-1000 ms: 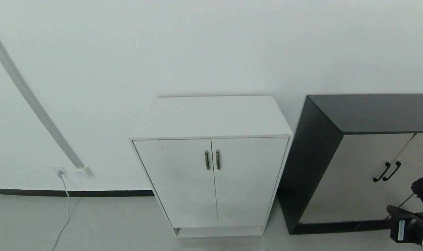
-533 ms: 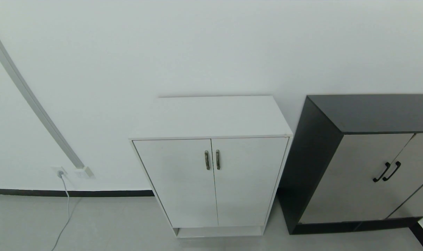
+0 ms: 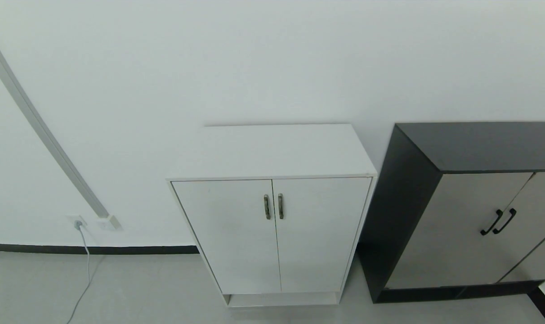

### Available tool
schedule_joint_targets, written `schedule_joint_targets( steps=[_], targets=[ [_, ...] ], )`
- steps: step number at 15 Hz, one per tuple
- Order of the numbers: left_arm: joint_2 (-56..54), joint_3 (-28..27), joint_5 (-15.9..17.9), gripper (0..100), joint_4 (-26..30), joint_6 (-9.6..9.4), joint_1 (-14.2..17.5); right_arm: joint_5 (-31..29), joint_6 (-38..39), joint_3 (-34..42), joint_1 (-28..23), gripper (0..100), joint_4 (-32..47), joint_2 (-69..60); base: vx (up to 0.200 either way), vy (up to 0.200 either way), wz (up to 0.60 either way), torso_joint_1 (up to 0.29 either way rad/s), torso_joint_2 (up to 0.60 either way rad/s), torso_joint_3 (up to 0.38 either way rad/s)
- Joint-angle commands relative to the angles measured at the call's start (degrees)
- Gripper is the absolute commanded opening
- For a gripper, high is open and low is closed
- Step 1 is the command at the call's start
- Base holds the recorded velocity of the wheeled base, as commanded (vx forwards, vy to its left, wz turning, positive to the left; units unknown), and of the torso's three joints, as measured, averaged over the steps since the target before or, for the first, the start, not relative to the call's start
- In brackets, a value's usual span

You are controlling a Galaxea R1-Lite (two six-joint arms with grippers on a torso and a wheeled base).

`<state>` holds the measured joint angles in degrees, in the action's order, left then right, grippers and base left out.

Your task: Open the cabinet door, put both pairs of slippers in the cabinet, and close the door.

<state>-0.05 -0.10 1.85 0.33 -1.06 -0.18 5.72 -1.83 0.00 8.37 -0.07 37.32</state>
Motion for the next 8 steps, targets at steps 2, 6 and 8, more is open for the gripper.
schedule_joint_targets(
  steps=[2, 6, 8],
  targets=[
    [0.05, 0.01, -0.01, 0, 0.02, 0.01, 0.01, -0.27, 0.51, 0.00, -1.87, 0, 0.07, -4.27, 0.000, 0.000, 0.00, 0.000, 0.00, 0.000],
    [0.05, 0.01, -0.01, 0, -0.07, 0.01, 0.01, -0.27, 0.51, 0.00, -8.99, 0, 0.07, -15.34, 0.000, 0.000, 0.00, 0.000, 0.00, 0.000],
    [0.05, 0.01, -0.01, 0, 0.02, 0.01, 0.01, -0.27, 0.60, 0.00, -10.31, 0, 0.07, -21.67, 0.000, 0.000, 0.00, 0.000, 0.00, 0.000]
  ],
)
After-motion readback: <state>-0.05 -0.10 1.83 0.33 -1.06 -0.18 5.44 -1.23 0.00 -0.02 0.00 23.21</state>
